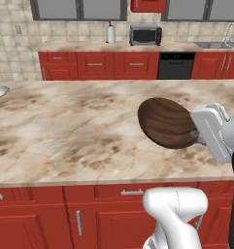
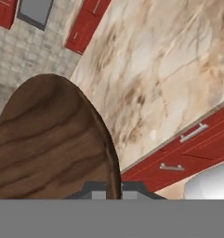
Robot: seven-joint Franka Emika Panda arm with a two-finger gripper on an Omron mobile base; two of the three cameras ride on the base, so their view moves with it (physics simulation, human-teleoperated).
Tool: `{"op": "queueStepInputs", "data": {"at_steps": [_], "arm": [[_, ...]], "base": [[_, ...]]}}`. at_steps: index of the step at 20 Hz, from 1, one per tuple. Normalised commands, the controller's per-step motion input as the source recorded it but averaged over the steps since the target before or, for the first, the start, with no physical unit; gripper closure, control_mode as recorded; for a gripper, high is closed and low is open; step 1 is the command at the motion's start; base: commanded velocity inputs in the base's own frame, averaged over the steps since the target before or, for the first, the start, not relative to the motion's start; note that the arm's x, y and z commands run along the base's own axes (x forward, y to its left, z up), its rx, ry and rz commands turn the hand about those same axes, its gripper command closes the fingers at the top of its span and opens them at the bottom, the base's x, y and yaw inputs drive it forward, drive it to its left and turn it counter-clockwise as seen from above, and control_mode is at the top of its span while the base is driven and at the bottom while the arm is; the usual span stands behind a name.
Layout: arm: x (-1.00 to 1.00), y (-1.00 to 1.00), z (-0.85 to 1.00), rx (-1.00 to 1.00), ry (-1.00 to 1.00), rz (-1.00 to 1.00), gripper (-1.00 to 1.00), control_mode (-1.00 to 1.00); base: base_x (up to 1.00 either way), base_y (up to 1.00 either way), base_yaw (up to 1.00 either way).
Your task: Take the smaller bowl and place it next to the appetizer plate on the dining counter , and place the larger bowl next to the plate with cooked food.
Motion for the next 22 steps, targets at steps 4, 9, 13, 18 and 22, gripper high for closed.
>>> {"op": "queueStepInputs", "data": {"at_steps": [4, 9, 13, 18, 22], "arm": [[0.0, 0.0, 0.0, 0.0, 0.0, 0.0, 1.0, 1.0], [0.0, 0.0, 0.0, 0.0, 0.0, 0.0, 1.0, 1.0], [0.0, 0.0, 0.0, 0.0, 0.0, 0.0, 1.0, 1.0], [0.0, 0.0, 0.0, 0.0, 0.0, 0.0, 1.0, 1.0], [0.0, 0.0, 0.0, 0.0, 0.0, 0.0, 1.0, 1.0]], "base": [[0.28, 1.0, 0.0], [0.34, 1.0, 0.0], [0.36, 1.0, 0.0], [0.43, 1.0, 0.0], [0.51, 1.0, -0.05]]}}
